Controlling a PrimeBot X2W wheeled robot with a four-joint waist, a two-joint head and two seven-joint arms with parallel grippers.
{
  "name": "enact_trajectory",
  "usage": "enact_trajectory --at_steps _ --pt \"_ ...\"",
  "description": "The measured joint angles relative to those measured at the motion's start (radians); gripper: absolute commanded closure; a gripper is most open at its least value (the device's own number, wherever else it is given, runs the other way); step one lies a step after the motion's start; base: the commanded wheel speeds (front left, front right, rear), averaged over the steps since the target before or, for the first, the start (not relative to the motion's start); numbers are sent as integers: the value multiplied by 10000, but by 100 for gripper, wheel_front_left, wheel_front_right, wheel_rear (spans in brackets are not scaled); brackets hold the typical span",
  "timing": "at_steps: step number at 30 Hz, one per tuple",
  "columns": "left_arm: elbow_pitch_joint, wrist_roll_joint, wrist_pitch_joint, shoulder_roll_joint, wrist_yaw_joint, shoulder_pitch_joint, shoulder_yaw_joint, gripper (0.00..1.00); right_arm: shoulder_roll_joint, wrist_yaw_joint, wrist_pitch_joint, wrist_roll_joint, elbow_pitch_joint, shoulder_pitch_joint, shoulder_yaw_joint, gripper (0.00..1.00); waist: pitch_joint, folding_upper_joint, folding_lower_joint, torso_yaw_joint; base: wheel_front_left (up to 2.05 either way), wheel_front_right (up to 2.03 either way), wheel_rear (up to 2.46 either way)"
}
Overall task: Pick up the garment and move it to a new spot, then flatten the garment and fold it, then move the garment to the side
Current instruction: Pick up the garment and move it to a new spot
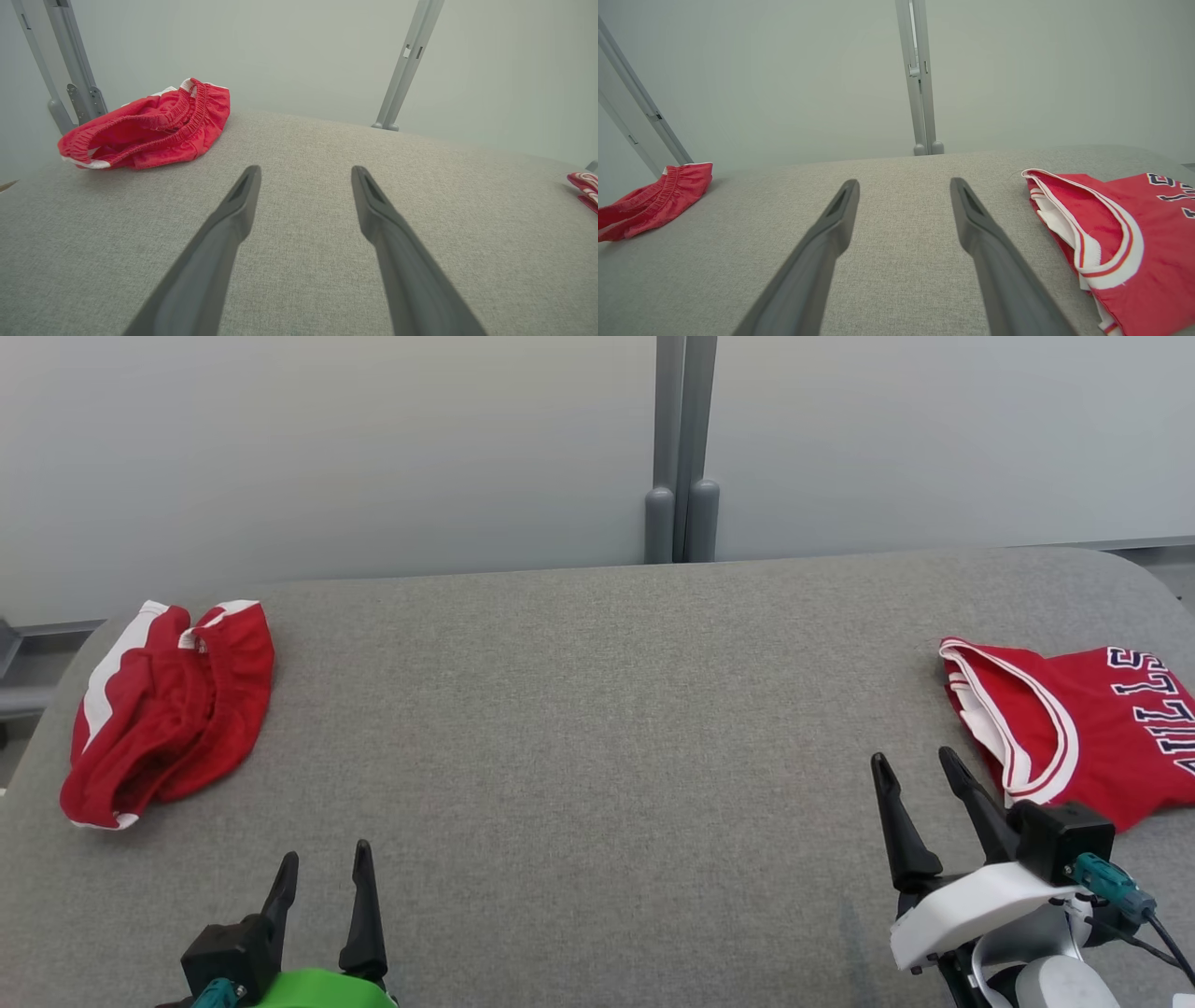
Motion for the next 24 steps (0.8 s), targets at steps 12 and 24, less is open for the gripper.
enact_trajectory --at_steps 12,24 --pt "2 63 35 50 -23 -32 -84 0 -2 0 -92 94 79 101 0 0 -56 0 0 995 0 0 0" --pt "-67 77 102 293 2 -25 -42 0 6 0 -270 309 280 121 376 0 -52 0 0 3157 0 0 0"
